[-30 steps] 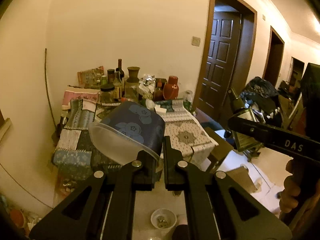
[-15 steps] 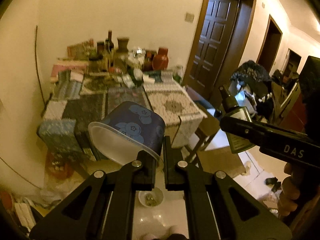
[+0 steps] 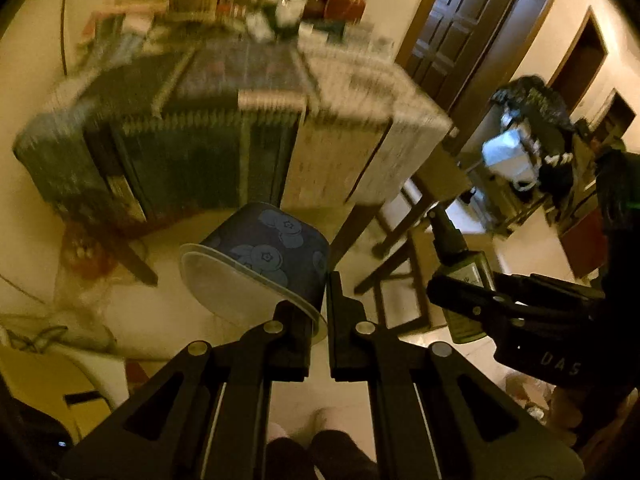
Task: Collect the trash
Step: 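Carry the plastic tub and green spray bottle down toward the white bowl, then open the left tool to drop the tub into the bowl while the right tool releases the spray bottle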
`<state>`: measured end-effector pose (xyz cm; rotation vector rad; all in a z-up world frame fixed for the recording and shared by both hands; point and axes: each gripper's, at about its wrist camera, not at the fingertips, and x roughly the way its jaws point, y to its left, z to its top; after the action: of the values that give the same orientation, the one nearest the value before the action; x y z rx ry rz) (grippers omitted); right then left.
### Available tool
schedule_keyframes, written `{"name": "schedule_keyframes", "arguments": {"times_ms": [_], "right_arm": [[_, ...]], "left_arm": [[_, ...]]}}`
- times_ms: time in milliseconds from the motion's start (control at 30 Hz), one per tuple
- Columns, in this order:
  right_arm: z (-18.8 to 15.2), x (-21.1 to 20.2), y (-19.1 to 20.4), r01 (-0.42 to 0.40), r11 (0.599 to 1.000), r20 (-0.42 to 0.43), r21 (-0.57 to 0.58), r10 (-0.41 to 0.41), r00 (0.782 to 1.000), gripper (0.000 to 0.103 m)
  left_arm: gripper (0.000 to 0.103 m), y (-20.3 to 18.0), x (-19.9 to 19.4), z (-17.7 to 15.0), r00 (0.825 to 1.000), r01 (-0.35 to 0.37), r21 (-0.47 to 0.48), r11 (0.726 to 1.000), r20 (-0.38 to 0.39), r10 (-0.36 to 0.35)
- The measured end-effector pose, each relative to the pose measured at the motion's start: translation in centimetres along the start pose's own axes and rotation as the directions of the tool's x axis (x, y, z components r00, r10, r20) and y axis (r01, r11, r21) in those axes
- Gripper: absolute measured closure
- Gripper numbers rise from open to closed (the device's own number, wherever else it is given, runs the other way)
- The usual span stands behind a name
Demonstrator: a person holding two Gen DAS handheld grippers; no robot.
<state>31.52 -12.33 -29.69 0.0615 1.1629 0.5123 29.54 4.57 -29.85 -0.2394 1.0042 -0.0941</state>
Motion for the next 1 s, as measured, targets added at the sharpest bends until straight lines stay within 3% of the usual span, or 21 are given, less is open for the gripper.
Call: {"name": "schedule_keyframes", "arguments": {"times_ms": [200, 367, 633, 867, 1000], "right_arm": [[-1.7, 8.8, -3.6, -0.017, 0.999, -0.106, 0.037, 0.021, 0.994, 0.065], [-2.2, 14.7, -4.9, -0.039, 0.998, -0.127, 0.050, 0.045, 0.991, 0.065], [-2.7, 22.9, -7.4, -0.071, 0.994, -0.190, 0.083, 0.086, 0.978, 0.061], [-3.3, 24.8, -8.2, -0.005, 0.998, -0.208, 0.059, 0.017, 0.978, 0.057], [-3.3, 24.5, -9.2, 0.028, 0.997, -0.212, 0.066, -0.013, 0.977, 0.057]], "left_arm": [[0.098, 2.7, 9.2, -4.2, 0.994, -0.005, -0.034, 0.999, -0.108, 0.001], [0.098, 4.9, 16.3, -7.7, 0.984, -0.023, -0.047, 0.999, -0.176, 0.014], [0.098, 7.0, 23.7, -10.2, 0.975, -0.014, -0.061, 0.998, -0.224, 0.000], [0.098, 7.7, 28.7, -10.4, 0.956, 0.037, -0.096, 0.995, -0.286, -0.063], [0.098, 6.8, 30.5, -9.6, 0.951, 0.037, -0.078, 0.996, -0.304, -0.059]]}}
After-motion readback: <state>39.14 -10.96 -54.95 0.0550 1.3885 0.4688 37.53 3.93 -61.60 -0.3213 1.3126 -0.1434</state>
